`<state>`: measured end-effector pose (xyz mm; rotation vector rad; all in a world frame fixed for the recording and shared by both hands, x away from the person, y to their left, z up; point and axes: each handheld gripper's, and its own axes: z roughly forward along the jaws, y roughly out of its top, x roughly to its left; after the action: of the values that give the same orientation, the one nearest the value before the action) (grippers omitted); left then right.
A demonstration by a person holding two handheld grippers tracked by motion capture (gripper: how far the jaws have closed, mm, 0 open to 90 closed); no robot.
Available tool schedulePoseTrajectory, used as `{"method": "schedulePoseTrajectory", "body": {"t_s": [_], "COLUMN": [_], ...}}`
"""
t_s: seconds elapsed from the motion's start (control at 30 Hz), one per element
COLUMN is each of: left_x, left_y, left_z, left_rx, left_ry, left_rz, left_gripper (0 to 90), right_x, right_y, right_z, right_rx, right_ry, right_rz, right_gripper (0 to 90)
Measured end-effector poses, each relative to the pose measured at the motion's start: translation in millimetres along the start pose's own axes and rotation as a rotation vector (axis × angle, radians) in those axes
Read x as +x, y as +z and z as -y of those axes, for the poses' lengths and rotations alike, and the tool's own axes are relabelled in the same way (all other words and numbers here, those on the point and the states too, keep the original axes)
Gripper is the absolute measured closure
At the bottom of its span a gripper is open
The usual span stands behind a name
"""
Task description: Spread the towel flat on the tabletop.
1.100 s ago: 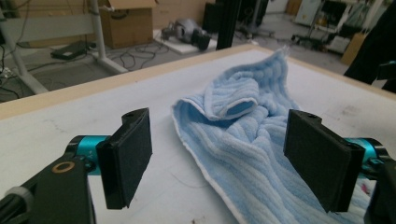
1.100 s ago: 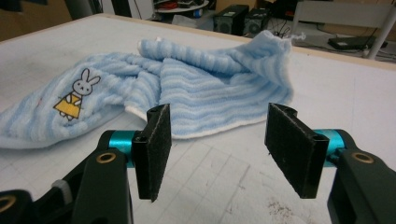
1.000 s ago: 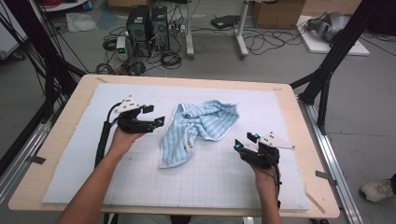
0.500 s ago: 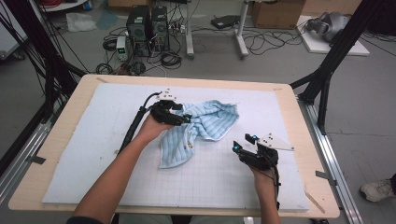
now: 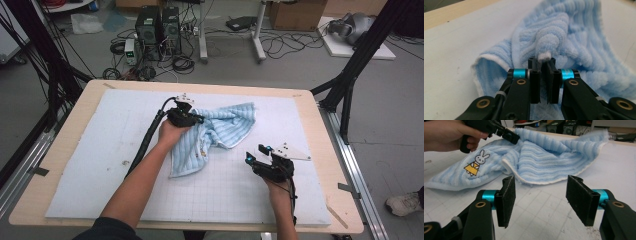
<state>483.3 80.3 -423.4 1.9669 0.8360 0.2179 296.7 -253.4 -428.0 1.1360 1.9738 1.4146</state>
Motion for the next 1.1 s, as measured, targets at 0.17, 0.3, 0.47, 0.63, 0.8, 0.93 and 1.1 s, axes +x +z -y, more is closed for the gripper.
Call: {"method": "schedulePoseTrajectory", "body": {"t_s": [0.17,0.3,0.47,0.63,0.8,0.93,1.1], "left_x": [13.8,18.9,24.3,33.4,40.9,42.9,46.8], "left_y": [-19.1,-29.9,-41.9,-48.7,-62.7,-78.2,-91.9], "left_z": [-3.8,-1.8,7.8,19.3,25.8,29.1,39.4], "left_rx": [-0.074,-0.093,-0.121,-0.154,-0.210,-0.264,-0.302], "left_ry": [-0.058,-0.076,-0.074,-0.124,-0.172,-0.168,-0.162], "left_rz": [-0.012,-0.054,-0.180,-0.188,-0.175,-0.170,-0.134], "left_gripper": [83.5,82.7,82.8,63.5,47.0,44.0,43.5], "right_x": [7.0,12.5,24.9,36.5,34.4,39.1,51.2], "right_y": [7.5,15.4,42.6,72.4,93.6,114.2,126.9], "right_z": [-4.6,-9.4,-16.2,-25.2,-32.8,-33.9,-33.5], "right_rx": [-0.008,-0.005,0.050,0.068,0.127,0.193,0.192], "right_ry": [-0.006,0.002,-0.011,-0.064,-0.069,-0.079,-0.124], "right_rz": [-0.044,-0.064,-0.121,-0.155,-0.149,-0.194,-0.198], "right_gripper": [41.9,45.4,54.2,68.9,69.7,72.5,75.6]}}
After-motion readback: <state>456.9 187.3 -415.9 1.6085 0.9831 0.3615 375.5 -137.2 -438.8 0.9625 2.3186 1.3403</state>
